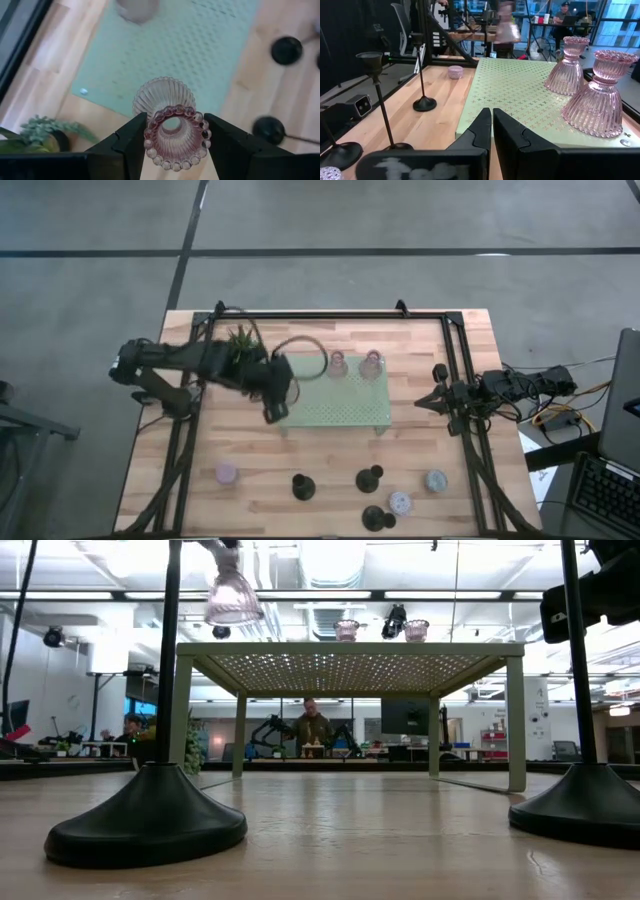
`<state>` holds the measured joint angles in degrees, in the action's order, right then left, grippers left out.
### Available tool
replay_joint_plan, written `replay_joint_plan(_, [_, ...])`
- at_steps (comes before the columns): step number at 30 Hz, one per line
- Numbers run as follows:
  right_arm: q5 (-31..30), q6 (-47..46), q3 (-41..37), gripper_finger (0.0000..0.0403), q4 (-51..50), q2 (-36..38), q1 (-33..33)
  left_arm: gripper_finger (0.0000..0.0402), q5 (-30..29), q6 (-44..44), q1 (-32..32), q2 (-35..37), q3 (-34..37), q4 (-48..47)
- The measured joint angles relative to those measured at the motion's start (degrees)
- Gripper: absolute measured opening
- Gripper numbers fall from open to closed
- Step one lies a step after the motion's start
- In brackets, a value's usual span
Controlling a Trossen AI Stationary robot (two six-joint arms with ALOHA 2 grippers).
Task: Pick & Place candle stick holders
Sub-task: Put the glass candle holder on the shelf
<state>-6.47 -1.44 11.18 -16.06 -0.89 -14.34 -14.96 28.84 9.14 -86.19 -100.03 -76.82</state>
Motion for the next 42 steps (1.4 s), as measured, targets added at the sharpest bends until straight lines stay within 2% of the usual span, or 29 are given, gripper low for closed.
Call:
replay_joint_plan(10, [-0.01, 0.05, 0.00, 0.0013, 0.01, 0.00, -0.01, 0.0188, 5.17, -8.90, -15.11, -1.26, 0.02, 6.14])
replay_joint_plan(15, [0.01, 0.07, 0.00, 0.0013, 0.01, 0.00, 0.00, 0.0188, 7.53, -11.21, -19.52, -3.50, 0.04, 6.62])
replay_joint_plan(29, [-0.01, 0.04, 0.00, 0.0013, -0.01, 0.00, -0.01, 0.0188, 10.14, -14.16, -22.57, -8.10, 0.09, 8.70])
replay_joint_plan(42, [-0.01, 0.01, 0.00, 0.0013, 0.01, -0.01, -0.01, 0.0188, 11.23, -15.95, -22.60, -8.50, 0.09, 8.92])
